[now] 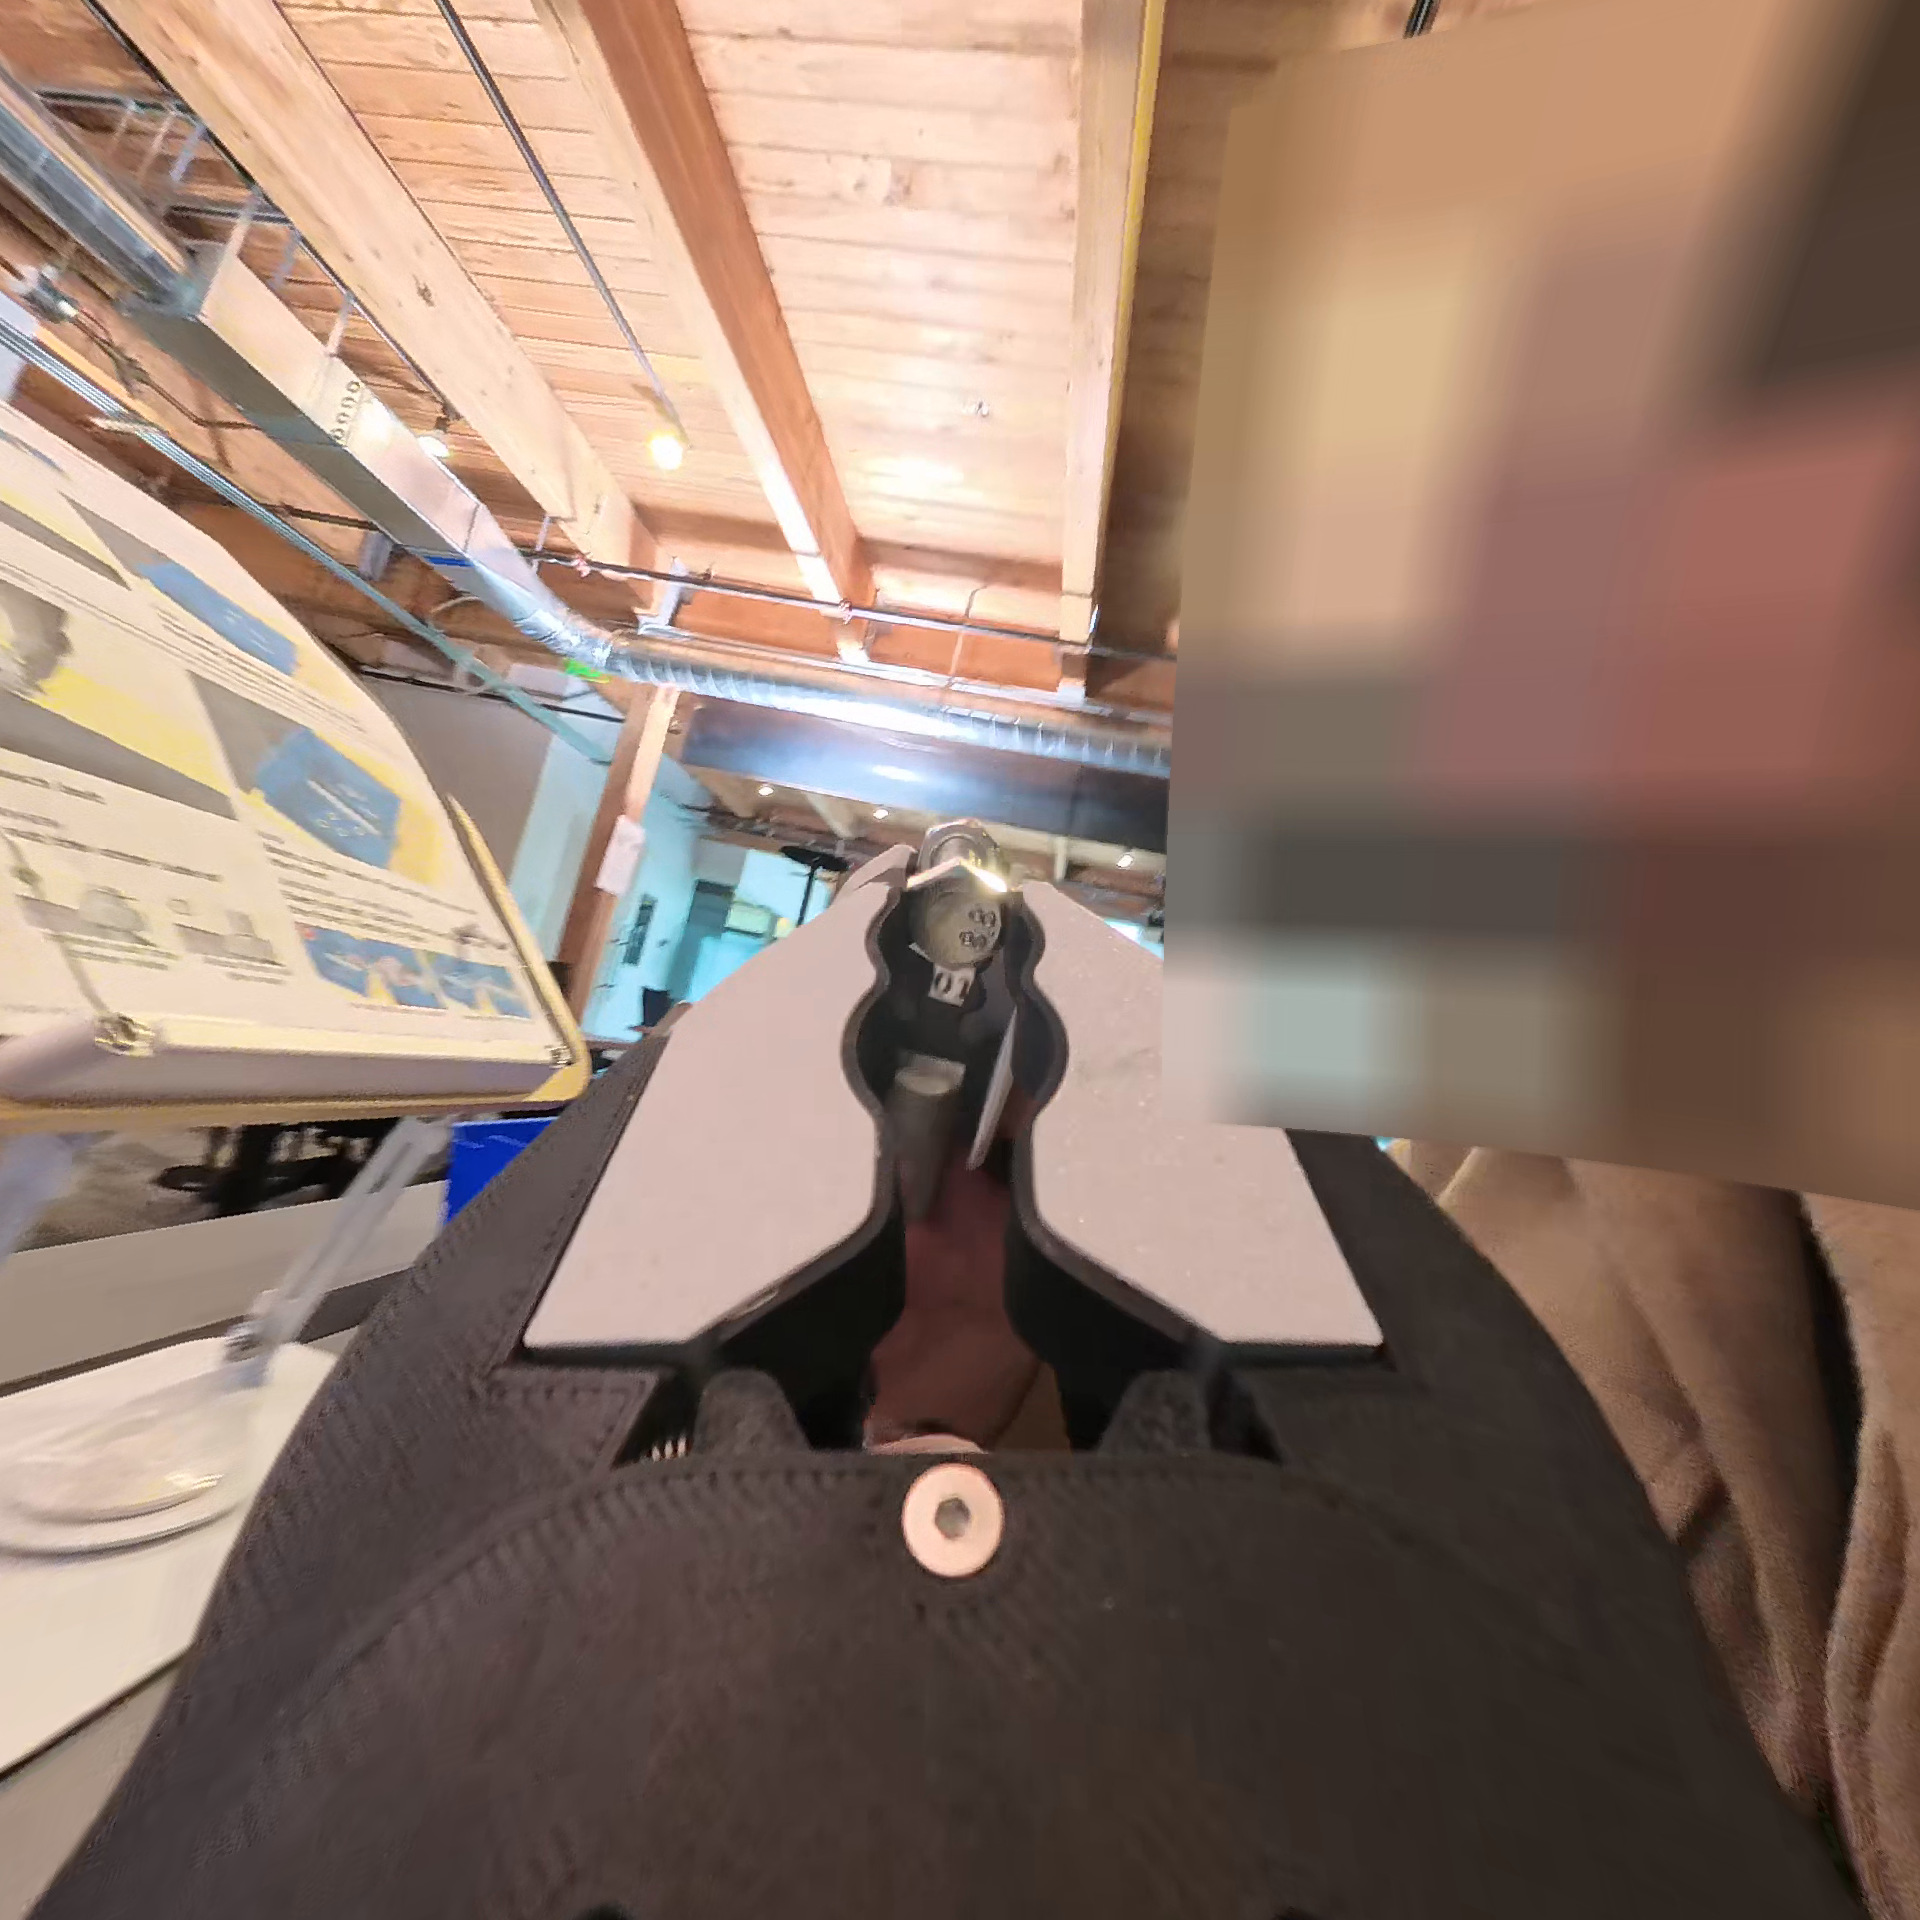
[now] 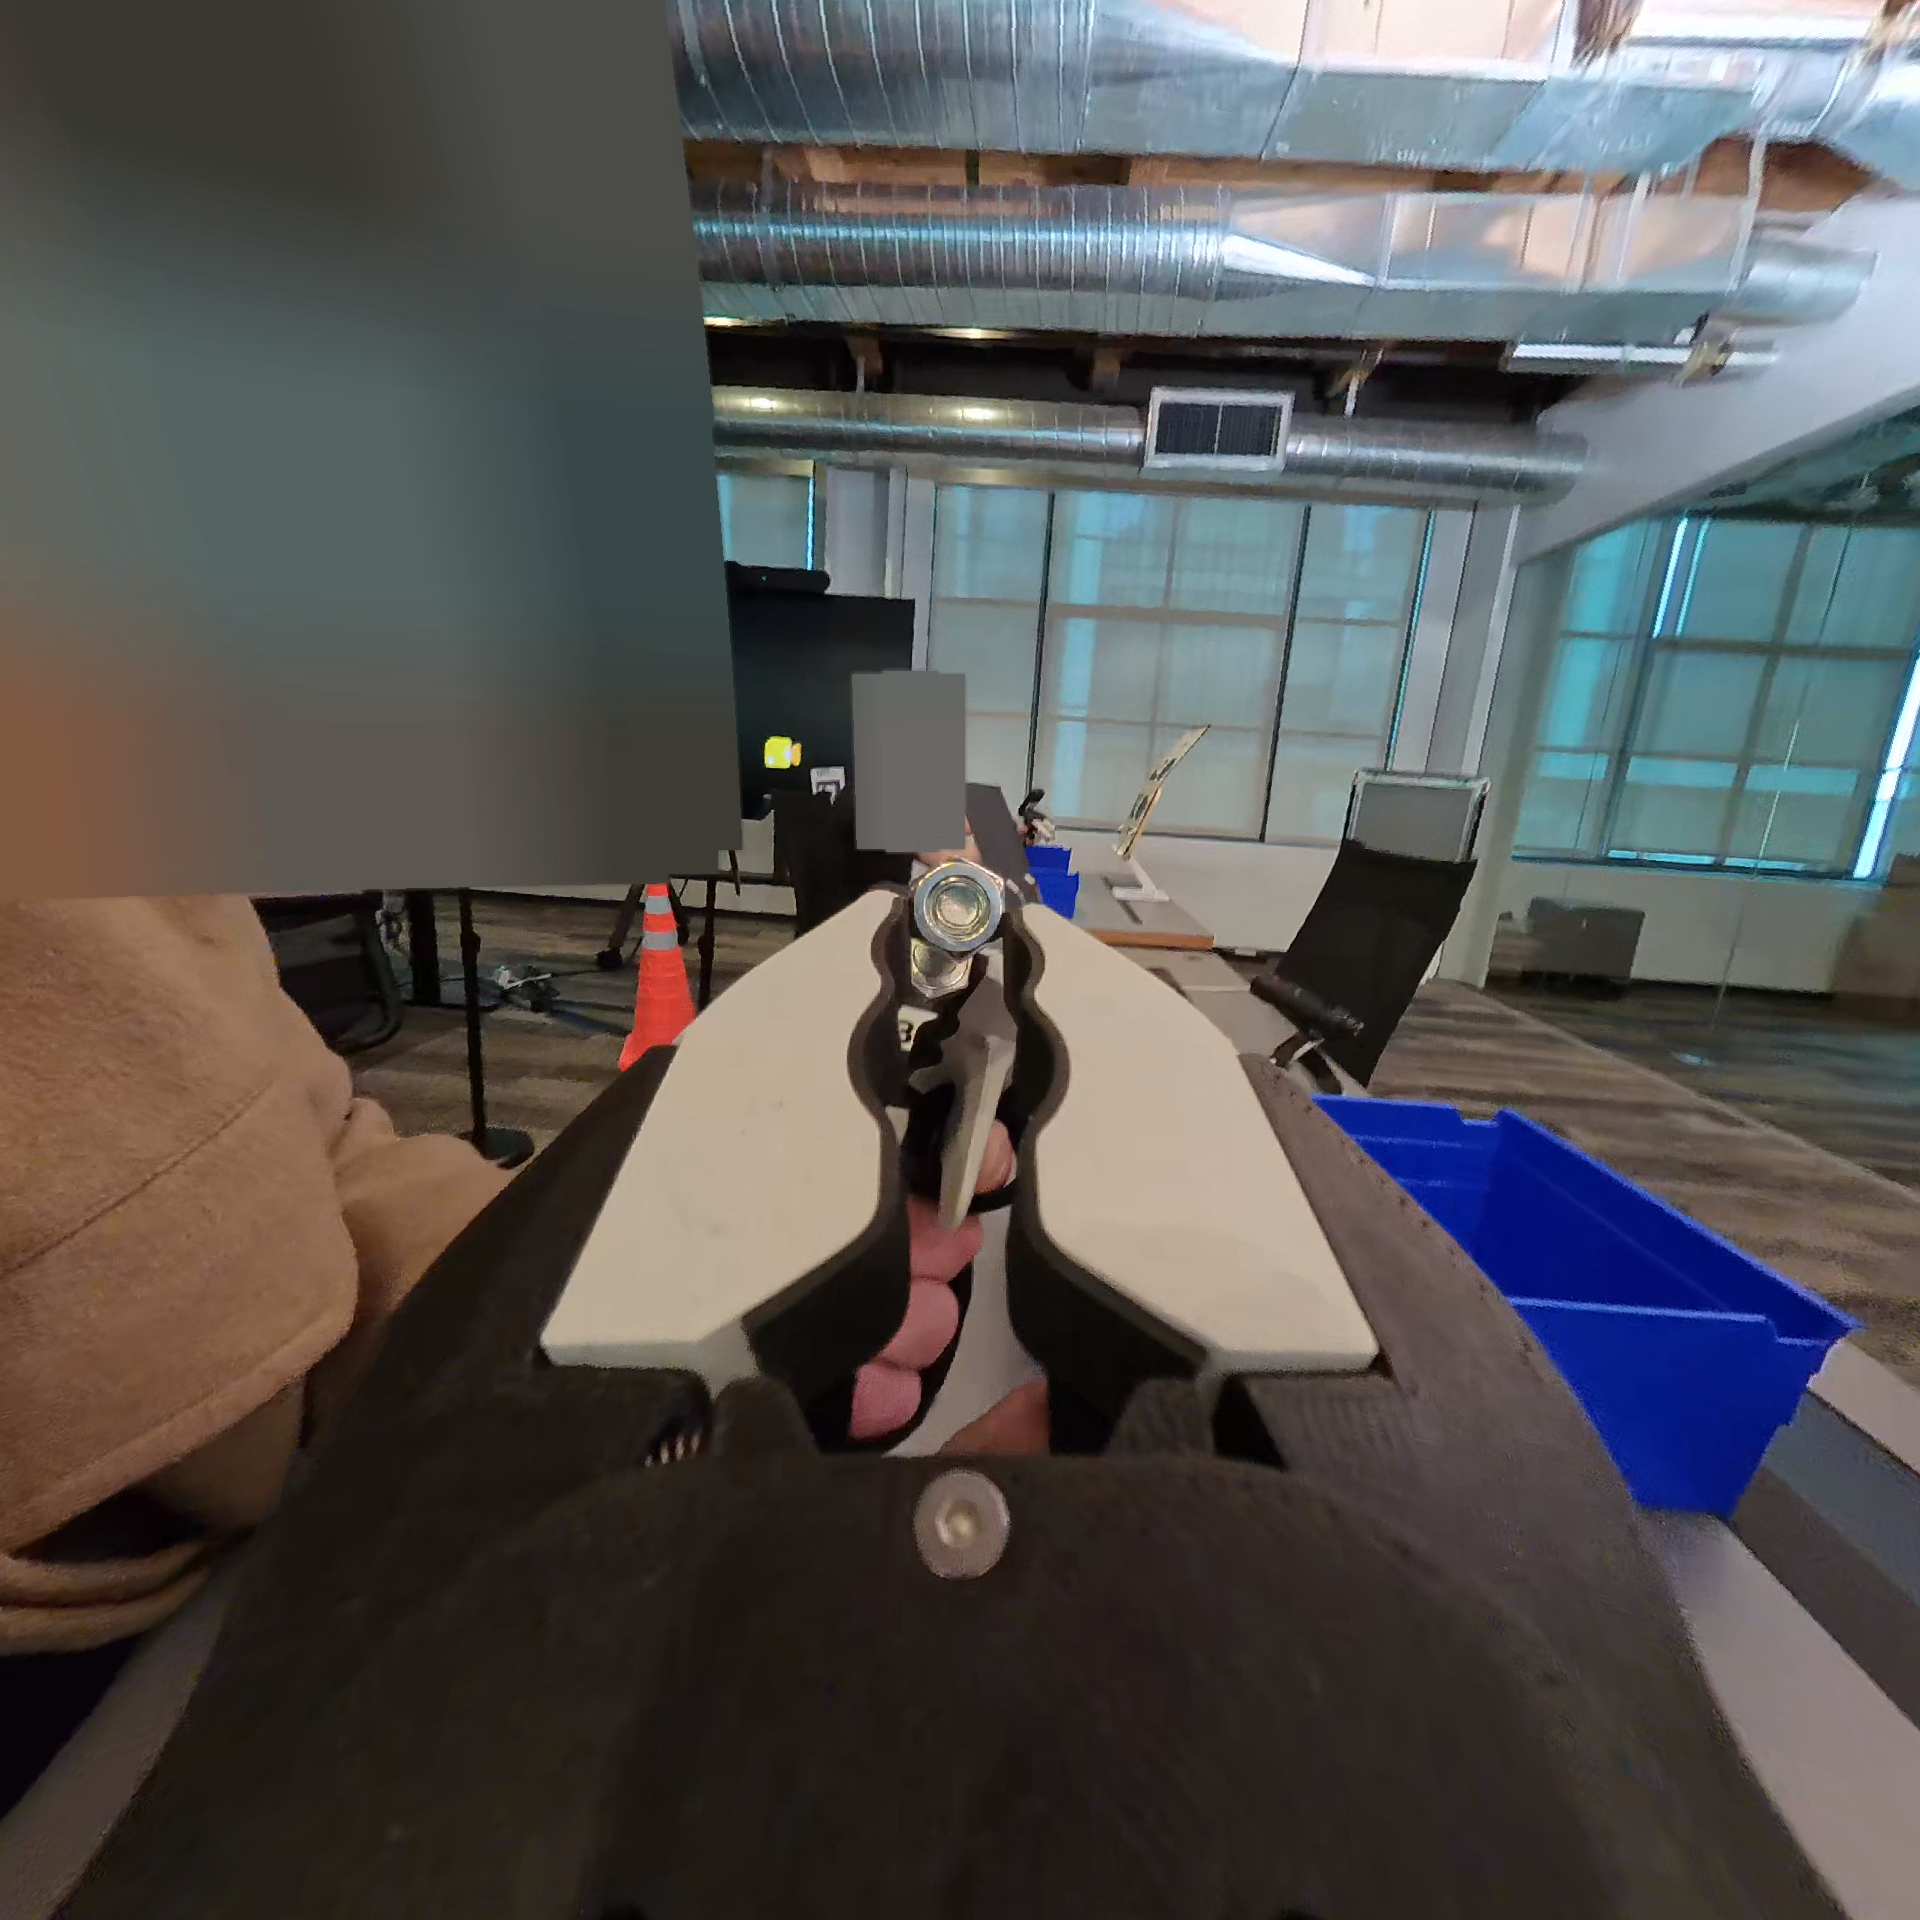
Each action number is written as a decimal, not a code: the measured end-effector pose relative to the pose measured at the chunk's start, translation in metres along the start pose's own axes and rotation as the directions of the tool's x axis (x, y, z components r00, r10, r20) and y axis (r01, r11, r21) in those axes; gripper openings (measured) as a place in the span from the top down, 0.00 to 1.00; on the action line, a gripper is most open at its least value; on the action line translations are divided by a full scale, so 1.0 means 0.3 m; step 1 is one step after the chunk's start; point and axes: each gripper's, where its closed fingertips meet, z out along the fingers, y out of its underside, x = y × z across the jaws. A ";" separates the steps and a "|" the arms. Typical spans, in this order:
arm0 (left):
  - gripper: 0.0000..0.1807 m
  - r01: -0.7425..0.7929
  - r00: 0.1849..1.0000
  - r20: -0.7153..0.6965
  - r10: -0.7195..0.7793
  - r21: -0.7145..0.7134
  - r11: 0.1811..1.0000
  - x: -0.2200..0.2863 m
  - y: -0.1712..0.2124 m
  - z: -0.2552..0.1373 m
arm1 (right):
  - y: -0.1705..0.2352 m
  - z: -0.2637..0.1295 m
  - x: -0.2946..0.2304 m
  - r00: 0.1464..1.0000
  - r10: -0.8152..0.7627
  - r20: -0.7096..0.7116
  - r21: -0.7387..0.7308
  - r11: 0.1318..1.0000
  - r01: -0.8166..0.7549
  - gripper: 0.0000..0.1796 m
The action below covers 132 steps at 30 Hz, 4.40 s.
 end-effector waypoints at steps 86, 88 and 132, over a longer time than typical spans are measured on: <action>0.91 -0.591 0.782 -0.033 0.622 -0.355 0.725 0.032 -0.007 -0.058 | 0.067 0.009 -0.016 0.885 0.448 0.127 0.004 0.892 -0.452 0.91; 0.91 -0.563 0.807 -0.029 0.590 -0.339 0.753 0.032 -0.007 -0.057 | 0.064 0.008 -0.018 0.904 0.413 0.114 0.004 0.910 -0.416 0.91; 0.91 0.036 0.992 -0.120 -0.046 -0.085 0.996 0.027 0.015 -0.062 | 0.054 0.000 -0.049 0.993 -0.105 0.059 -0.183 0.976 0.114 0.91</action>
